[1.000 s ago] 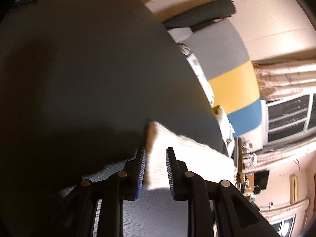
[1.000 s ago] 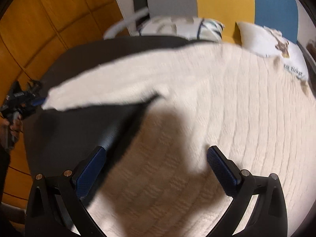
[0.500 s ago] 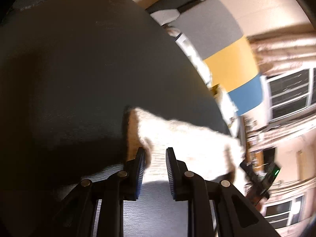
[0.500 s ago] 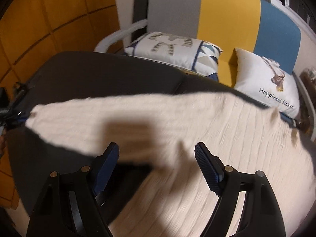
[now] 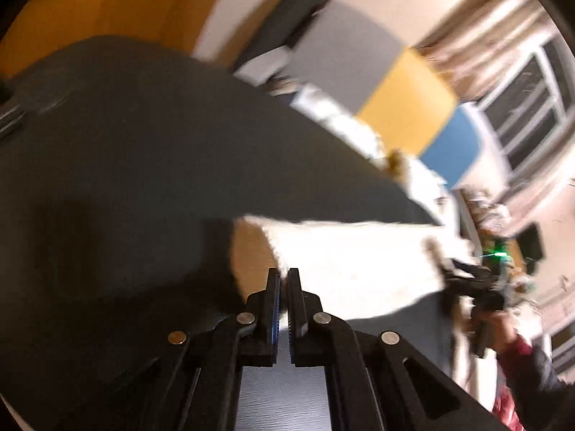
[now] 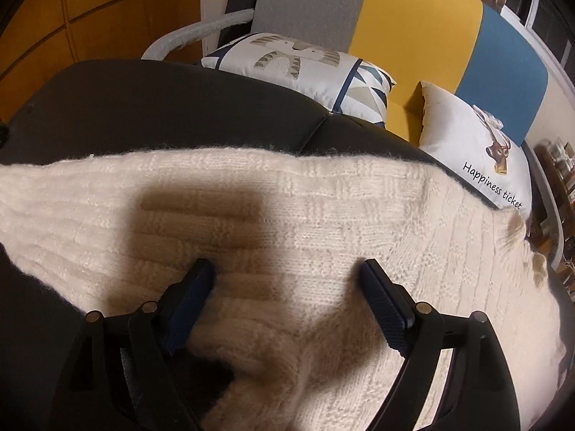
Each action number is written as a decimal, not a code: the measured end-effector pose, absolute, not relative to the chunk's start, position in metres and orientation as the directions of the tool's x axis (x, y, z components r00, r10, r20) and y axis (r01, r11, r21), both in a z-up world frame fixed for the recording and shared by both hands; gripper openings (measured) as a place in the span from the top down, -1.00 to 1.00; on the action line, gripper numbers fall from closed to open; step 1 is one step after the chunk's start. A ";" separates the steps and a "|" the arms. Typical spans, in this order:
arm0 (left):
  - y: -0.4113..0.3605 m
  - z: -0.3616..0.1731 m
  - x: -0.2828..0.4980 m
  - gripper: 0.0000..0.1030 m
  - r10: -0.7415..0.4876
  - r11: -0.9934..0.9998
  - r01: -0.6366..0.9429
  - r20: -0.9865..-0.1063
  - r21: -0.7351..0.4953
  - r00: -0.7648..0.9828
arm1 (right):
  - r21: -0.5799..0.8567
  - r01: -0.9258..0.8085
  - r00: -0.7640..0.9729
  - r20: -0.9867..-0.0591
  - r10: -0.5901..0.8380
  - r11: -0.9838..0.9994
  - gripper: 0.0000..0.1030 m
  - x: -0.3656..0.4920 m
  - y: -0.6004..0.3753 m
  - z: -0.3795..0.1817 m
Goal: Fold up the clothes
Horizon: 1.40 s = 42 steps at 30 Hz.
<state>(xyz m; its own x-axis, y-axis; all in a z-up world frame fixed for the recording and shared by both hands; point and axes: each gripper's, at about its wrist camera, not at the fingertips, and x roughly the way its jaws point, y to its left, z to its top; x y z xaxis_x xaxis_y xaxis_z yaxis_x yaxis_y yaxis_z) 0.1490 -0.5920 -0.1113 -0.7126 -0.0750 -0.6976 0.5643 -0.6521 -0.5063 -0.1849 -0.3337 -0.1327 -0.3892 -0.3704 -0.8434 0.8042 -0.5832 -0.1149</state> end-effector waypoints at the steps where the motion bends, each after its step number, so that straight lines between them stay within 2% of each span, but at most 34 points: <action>1: -0.593 -0.114 0.154 0.96 -0.086 -0.640 0.579 -0.701 -0.506 -0.708 | -0.117 0.806 -0.390 -0.843 -0.370 -0.581 -0.72 -0.185 -0.333 -0.133; 2: -0.594 -0.117 0.159 0.96 -0.097 -0.628 0.593 -0.704 -0.505 -0.703 | -0.119 0.808 -0.390 -0.843 -0.371 -0.578 -0.73 -0.184 -0.332 -0.133; 5: -0.577 -0.100 0.182 0.96 -0.146 -0.634 0.562 -0.632 -0.530 -0.761 | -0.124 0.811 -0.392 -0.842 -0.372 -0.572 -0.79 -0.186 -0.332 -0.136; 7: -0.570 -0.094 0.194 0.96 -0.173 -0.627 0.567 -0.614 -0.534 -0.770 | -0.132 0.808 -0.397 -0.841 -0.366 -0.574 -0.91 -0.190 -0.335 -0.140; 13: -0.574 -0.097 0.196 1.00 -0.298 -0.560 0.731 -0.729 -0.390 -0.617 | -0.120 0.812 -0.378 -0.854 -0.357 -0.572 -0.96 -0.196 -0.337 -0.141; 14: -0.581 -0.096 0.196 1.00 -0.306 -0.530 0.748 -0.733 -0.399 -0.607 | -0.111 0.814 -0.368 -0.859 -0.357 -0.570 -0.96 -0.198 -0.337 -0.141; 16: -0.597 -0.096 0.201 1.00 -0.304 -0.476 0.769 -0.741 -0.427 -0.599 | -0.073 0.824 -0.322 -0.876 -0.360 -0.561 -0.96 -0.204 -0.336 -0.136; 20: -0.601 -0.083 0.199 1.00 -0.320 -0.462 0.765 -0.720 -0.448 -0.615 | 0.116 0.809 -0.210 -0.858 -0.468 -0.576 -0.96 -0.220 -0.306 -0.107; 24: -0.596 -0.097 0.179 0.86 -0.230 -0.489 0.761 -0.778 -0.427 -0.585 | 0.171 0.807 -0.165 -0.853 -0.494 -0.565 -0.96 -0.224 -0.274 -0.095; 26: -0.597 -0.115 0.168 0.77 -0.152 -0.485 0.758 -0.811 -0.437 -0.565 | 0.126 0.820 -0.174 -0.874 -0.454 -0.558 -0.96 -0.220 -0.268 -0.104; 28: -0.592 -0.139 0.157 0.77 -0.088 -0.482 0.753 -0.831 -0.447 -0.549 | 0.086 0.828 -0.187 -0.889 -0.417 -0.555 -0.96 -0.216 -0.267 -0.117; 29: -0.589 -0.140 0.154 0.78 -0.116 -0.503 0.755 -0.833 -0.420 -0.541 | 0.068 0.831 -0.193 -0.895 -0.402 -0.552 -0.96 -0.214 -0.267 -0.124; 30: -0.586 -0.137 0.152 0.87 -0.181 -0.519 0.782 -0.850 -0.344 -0.494 | 0.047 0.829 -0.216 -0.893 -0.396 -0.557 -0.96 -0.213 -0.267 -0.129; 32: -0.587 -0.129 0.154 0.97 -0.278 -0.466 0.852 -0.874 -0.240 -0.398 | 0.034 0.803 -0.268 -0.872 -0.411 -0.595 -1.00 -0.212 -0.268 -0.132; 33: -0.586 -0.123 0.155 0.96 -0.296 -0.456 0.857 -0.867 -0.241 -0.401 | 0.033 0.787 -0.288 -0.863 -0.414 -0.616 -1.00 -0.211 -0.269 -0.133; 35: -0.578 -0.108 0.153 0.93 -0.292 -0.488 0.817 -0.825 -0.307 -0.484 | 0.028 0.775 -0.307 -0.857 -0.414 -0.632 -1.00 -0.210 -0.271 -0.132; 38: -0.547 -0.083 0.130 0.77 -0.217 -0.612 0.684 -0.747 -0.398 -0.628 | 0.081 0.778 -0.263 -0.858 -0.441 -0.623 -1.00 -0.211 -0.263 -0.124; 40: -0.522 -0.078 0.100 0.76 -0.152 -0.697 0.598 -0.733 -0.397 -0.663 | 0.167 0.776 -0.213 -0.838 -0.502 -0.608 -1.00 -0.209 -0.245 -0.113; 42: -0.490 -0.079 0.059 0.76 -0.088 -0.793 0.501 -0.749 -0.347 -0.657 | 0.188 0.795 -0.177 -0.837 -0.517 -0.577 -1.00 -0.196 -0.226 -0.109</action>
<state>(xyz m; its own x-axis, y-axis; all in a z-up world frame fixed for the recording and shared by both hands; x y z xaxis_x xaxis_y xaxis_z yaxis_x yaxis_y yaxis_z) 0.0587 -0.4898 -0.0794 -0.6566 -0.0877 -0.7492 0.5015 -0.7926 -0.3468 -0.1965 -0.2259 -0.1094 -0.1772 -0.5171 -0.8373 0.7950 -0.5767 0.1879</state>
